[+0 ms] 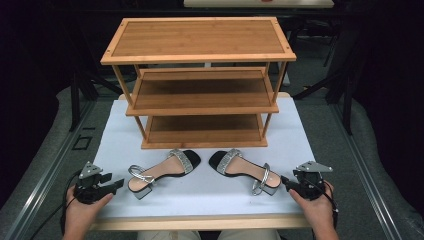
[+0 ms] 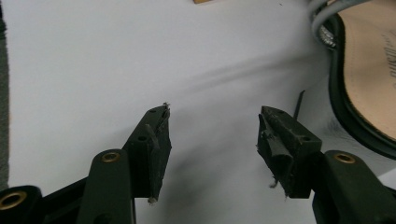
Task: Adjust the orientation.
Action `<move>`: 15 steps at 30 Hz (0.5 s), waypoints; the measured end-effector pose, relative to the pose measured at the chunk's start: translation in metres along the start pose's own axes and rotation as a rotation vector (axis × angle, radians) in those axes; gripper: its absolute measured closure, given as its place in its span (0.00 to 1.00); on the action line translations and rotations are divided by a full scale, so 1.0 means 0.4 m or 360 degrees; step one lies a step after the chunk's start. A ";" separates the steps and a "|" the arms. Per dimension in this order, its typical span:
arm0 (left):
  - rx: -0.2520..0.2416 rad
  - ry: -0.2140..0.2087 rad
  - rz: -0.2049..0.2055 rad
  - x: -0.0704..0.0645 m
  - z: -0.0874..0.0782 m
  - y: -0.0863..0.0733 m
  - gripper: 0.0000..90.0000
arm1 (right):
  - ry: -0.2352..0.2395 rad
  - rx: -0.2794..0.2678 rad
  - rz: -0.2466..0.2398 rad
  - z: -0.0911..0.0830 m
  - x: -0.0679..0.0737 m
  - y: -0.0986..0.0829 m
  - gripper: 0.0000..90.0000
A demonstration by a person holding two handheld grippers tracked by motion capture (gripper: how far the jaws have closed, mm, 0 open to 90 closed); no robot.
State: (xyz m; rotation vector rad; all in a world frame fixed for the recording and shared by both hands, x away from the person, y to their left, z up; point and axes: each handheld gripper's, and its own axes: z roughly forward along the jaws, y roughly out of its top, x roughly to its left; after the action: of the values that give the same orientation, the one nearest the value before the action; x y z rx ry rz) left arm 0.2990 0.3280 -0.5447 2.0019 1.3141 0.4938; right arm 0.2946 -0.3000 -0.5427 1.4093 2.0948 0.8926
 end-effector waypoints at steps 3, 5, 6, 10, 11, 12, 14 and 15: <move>0.0026 -0.0007 0.0043 -0.011 0.006 0.003 0.48 | 0.0042 0.0025 0.0004 -0.003 0.005 0.003 0.52; 0.0033 0.0010 0.0076 -0.017 0.006 0.003 0.48 | 0.0068 0.0041 -0.0003 -0.004 0.010 0.004 0.52; 0.0040 -0.0003 0.0069 -0.017 0.006 0.003 0.48 | 0.0069 0.0044 -0.0015 -0.003 0.012 0.005 0.53; 0.0030 -0.0041 0.0008 -0.015 0.002 0.000 0.49 | 0.0043 0.0066 -0.0024 -0.004 0.011 0.008 0.50; 0.0019 -0.0058 -0.0013 -0.014 0.002 -0.001 0.50 | 0.0054 0.0071 -0.0010 -0.006 0.009 0.009 0.49; 0.0030 -0.0072 -0.0024 -0.012 -0.001 0.000 0.51 | 0.0034 0.0068 -0.0007 -0.006 0.007 0.009 0.49; 0.0042 -0.0085 -0.0034 -0.011 -0.002 0.000 0.52 | 0.0040 0.0078 -0.0002 -0.007 0.002 0.008 0.49; 0.0052 -0.0084 -0.0028 -0.011 -0.003 0.001 0.52 | 0.0038 0.0078 0.0007 -0.009 0.000 0.007 0.49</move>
State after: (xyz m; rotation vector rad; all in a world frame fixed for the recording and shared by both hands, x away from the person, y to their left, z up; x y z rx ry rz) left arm 0.2968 0.3243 -0.5435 2.0144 1.3141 0.4111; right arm 0.2941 -0.3002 -0.5381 1.4350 2.1456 0.8698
